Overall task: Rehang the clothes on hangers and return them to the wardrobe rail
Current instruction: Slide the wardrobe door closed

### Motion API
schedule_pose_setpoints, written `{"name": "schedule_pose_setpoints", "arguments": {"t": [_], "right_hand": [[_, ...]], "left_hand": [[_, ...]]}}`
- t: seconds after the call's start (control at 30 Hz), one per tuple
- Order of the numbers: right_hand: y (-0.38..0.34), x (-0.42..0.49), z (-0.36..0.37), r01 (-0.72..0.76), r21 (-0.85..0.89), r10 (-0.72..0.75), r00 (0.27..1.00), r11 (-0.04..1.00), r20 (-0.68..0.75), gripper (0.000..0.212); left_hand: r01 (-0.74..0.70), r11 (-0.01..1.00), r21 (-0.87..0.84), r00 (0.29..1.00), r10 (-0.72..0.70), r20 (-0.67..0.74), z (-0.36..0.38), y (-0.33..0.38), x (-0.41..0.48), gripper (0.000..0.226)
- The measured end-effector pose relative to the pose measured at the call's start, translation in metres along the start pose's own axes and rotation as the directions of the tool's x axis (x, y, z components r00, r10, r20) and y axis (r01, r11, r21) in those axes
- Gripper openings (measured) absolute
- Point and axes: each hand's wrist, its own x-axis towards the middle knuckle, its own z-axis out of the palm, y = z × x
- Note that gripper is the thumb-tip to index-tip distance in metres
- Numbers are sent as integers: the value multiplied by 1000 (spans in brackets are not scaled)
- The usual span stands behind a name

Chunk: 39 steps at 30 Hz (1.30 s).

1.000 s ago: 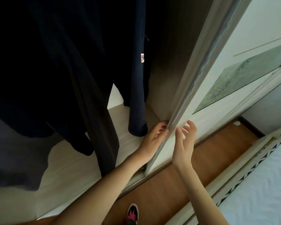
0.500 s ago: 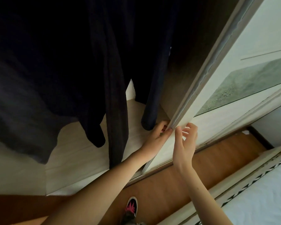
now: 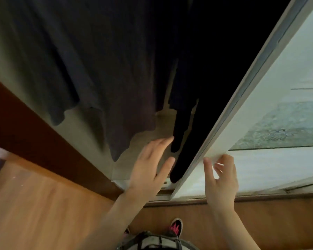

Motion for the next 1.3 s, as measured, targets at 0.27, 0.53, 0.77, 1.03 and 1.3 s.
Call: {"name": "schedule_pose_setpoints", "arguments": {"t": [0.27, 0.53, 0.77, 1.03, 1.3], "right_hand": [[-46, -22, 39, 228, -146, -193, 956, 962, 223, 36], [-75, -45, 82, 385, -131, -313, 871, 914, 379, 21], [-100, -64, 121, 484, -168, -378, 820, 859, 429, 23], [-130, -89, 157, 551, -134, -451, 780, 824, 433, 31], [-155, -110, 189, 625, -36, -553, 715, 780, 427, 27]], "left_hand": [[57, 933, 356, 781, 180, -598, -112, -44, -37, 37], [414, 862, -292, 394, -459, -796, -167, -63, -44, 62], [407, 860, -308, 606, -507, -613, -183, -85, -54, 44], [387, 859, -335, 652, -512, -560, -198, -101, -66, 61], [363, 877, -315, 714, -479, -511, -206, -101, -67, 44]]}}
